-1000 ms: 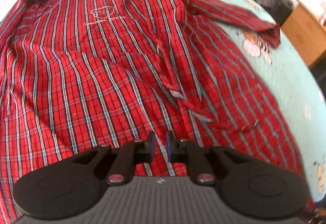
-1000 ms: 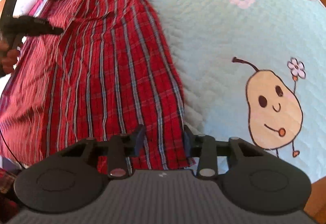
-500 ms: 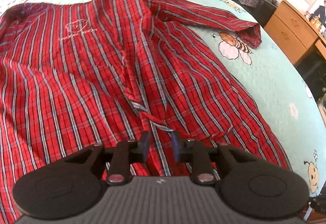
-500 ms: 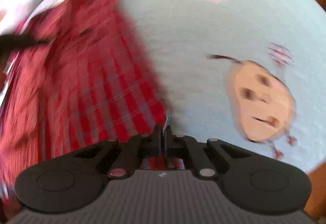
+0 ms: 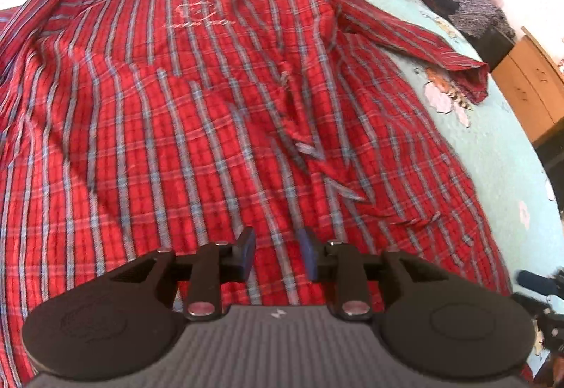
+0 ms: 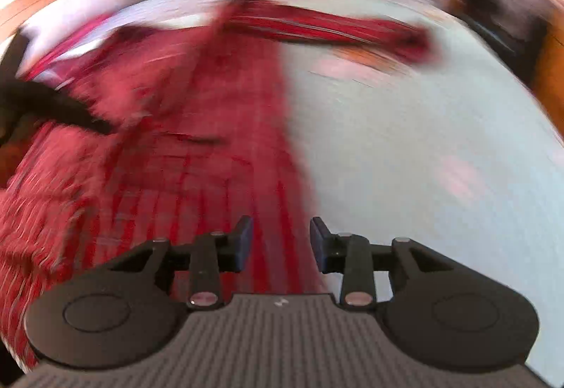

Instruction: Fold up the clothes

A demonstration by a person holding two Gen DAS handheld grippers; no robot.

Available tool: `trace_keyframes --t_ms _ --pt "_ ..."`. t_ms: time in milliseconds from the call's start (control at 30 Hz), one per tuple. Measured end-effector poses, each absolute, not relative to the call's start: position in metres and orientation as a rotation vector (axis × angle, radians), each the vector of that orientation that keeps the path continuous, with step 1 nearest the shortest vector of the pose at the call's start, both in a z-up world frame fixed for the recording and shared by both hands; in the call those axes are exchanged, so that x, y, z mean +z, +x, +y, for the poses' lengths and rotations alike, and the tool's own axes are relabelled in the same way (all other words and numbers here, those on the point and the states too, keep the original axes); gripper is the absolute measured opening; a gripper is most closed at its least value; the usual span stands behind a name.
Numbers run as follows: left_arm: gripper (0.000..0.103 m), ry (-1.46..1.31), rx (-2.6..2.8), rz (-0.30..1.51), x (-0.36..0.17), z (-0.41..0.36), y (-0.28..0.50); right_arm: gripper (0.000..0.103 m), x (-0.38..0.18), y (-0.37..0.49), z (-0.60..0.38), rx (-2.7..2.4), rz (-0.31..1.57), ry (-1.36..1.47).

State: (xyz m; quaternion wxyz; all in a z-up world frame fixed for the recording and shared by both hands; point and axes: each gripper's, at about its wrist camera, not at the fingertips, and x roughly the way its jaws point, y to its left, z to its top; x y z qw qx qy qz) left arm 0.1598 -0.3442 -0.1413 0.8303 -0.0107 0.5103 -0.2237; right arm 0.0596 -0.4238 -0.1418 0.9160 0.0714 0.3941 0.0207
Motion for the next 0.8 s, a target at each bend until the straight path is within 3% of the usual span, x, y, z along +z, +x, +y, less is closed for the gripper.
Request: trace_keyframes --t_ms 100,133,167,300,433,500,800 --pt "0.029 -0.042 -0.455 1.106 -0.148 -0.335 0.161 0.032 -0.166 0.101 -0.413 0.258 0.872 0.127" --pt "0.029 -0.048 -0.451 1.115 -0.15 -0.332 0.161 0.021 -0.178 0.11 -0.418 0.245 0.912 0.111" --pt "0.029 -0.054 -0.452 1.12 -0.152 -0.33 0.161 0.0 -0.186 0.112 -0.431 0.182 0.917 0.116" --pt "0.03 -0.031 -0.472 1.112 -0.155 -0.329 0.155 0.0 -0.187 0.105 -0.468 -0.105 0.907 0.092" --pt "0.034 -0.044 -0.478 1.104 -0.154 -0.332 0.155 0.011 -0.167 0.099 -0.445 -0.07 0.844 0.109" --pt "0.034 -0.066 -0.491 1.103 -0.151 -0.335 0.156 0.022 -0.174 0.097 -0.437 -0.083 0.857 0.041" --pt "0.034 -0.038 -0.557 1.115 -0.15 -0.352 0.146 0.025 -0.192 0.071 -0.435 -0.313 0.945 -0.237"
